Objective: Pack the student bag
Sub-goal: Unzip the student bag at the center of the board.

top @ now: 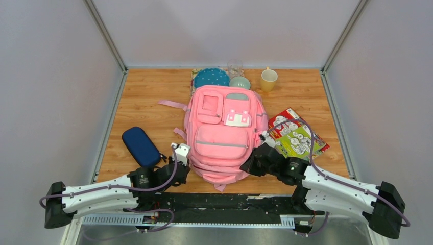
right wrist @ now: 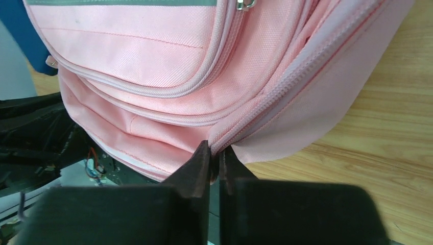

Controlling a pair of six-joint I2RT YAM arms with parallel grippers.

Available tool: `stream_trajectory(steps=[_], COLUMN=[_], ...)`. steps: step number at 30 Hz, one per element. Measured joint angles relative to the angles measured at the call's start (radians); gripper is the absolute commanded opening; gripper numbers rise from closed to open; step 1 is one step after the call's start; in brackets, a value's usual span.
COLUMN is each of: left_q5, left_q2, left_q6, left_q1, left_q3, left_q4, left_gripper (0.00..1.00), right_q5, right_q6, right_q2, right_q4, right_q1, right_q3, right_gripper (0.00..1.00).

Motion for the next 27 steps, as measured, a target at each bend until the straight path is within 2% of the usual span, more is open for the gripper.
stream_trajectory(steps=[1, 2, 3, 5, 6, 8, 12, 17, 21, 23, 27], left_q5=[-0.002, -0.014, -0.021, -0.03, -0.035, -0.045, -0.079, -0.099, -0.071, -0.031, 0.095], left_q2=[-0.006, -0.01, -0.011, -0.006, 0.0, 0.018, 0.045, 0.056, 0.145, 0.252, 0.545], left_q6=[-0.006, -0.023, -0.034, -0.056, -0.064, -0.088, -0.126, -0.111, -0.013, 0.053, 0.201], left_q1=[0.001, 0.006, 0.013, 0.023, 0.024, 0.024, 0.024, 0.024, 0.025, 0.025, 0.026], left_q3=[0.0, 0.001, 0.001, 0.004, 0.008, 0.034, 0.125, 0.236, 0.327, 0.406, 0.658], left_q4=[-0.015, -0.046, -0.071, -0.129, -0.15, -0.206, -0.295, -0.328, -0.238, -0.177, -0.031], left_gripper=[0.39, 0.53, 0.58, 0.7, 0.73, 0.81, 0.82, 0.82, 0.85, 0.85, 0.88], right_q5=[-0.003, -0.003, -0.002, 0.002, 0.004, 0.016, 0.099, 0.28, 0.311, 0.289, 0.152], right_q6=[-0.008, -0.019, -0.031, -0.053, -0.061, -0.077, -0.094, -0.085, -0.116, -0.154, -0.237], right_q2=[0.015, 0.031, 0.043, 0.055, 0.055, 0.045, -0.019, -0.121, -0.194, -0.219, -0.228], right_q4=[-0.001, -0.015, -0.031, -0.066, -0.08, -0.119, -0.227, -0.428, -0.517, -0.544, -0.565], right_q1=[0.0, 0.0, 0.0, 0.0, -0.001, -0.001, -0.002, -0.068, -0.31, -0.463, -0.781], right_q3=[0.006, 0.017, 0.023, 0.031, 0.035, 0.056, 0.133, 0.254, 0.273, 0.273, 0.272], right_gripper=[0.24, 0.33, 0.5, 0.64, 0.7, 0.72, 0.81, 0.82, 0.83, 0.83, 0.84])
